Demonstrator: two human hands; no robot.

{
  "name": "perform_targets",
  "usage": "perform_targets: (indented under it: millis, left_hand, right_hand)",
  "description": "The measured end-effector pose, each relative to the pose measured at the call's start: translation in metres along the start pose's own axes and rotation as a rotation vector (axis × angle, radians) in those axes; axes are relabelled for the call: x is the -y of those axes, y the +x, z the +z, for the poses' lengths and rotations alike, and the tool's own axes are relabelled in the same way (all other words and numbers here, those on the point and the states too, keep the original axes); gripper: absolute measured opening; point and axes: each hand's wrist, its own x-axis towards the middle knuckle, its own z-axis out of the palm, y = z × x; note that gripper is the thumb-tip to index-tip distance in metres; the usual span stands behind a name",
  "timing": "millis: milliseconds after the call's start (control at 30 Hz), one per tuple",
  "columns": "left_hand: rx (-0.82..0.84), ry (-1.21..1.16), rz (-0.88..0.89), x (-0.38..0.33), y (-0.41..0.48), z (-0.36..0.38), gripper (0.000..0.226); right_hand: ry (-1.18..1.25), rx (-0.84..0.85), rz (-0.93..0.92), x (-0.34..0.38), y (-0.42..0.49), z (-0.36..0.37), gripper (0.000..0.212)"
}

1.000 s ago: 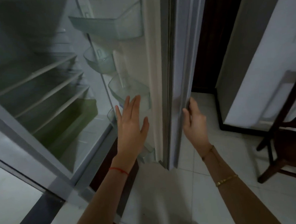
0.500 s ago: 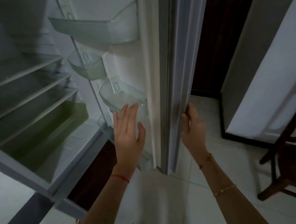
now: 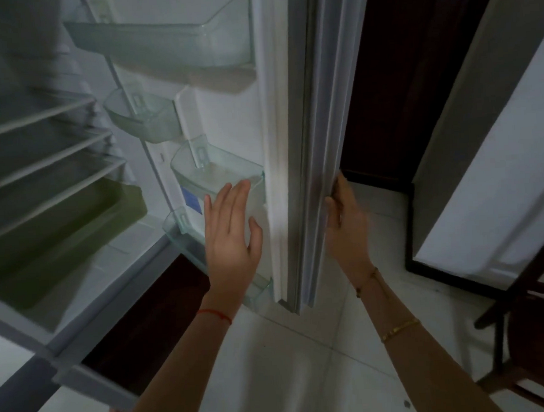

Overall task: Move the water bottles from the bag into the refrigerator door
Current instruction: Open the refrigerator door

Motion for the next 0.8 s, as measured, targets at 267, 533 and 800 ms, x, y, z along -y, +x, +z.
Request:
perform_targets:
  millis: [267, 533, 800]
  left_hand:
    - [0.129, 0.089, 0.042, -0.018, 0.020, 0.033, 0.063]
    - [0.165, 0.086, 0.091, -0.027, 0.045, 0.079, 0.061]
    - [0.127, 0.018, 0.135, -0.025, 0.078, 0.132, 0.057]
  right_hand:
    - [-0.070, 0.021, -0.176, -0.006, 0.032, -0.010, 0.060]
    - [-0.103, 0.110, -0.116, -0.048, 0.083, -0.013, 0.060]
    - [-0.117, 0.156, -0.072, -0.088, 0.138, -0.010, 0.061]
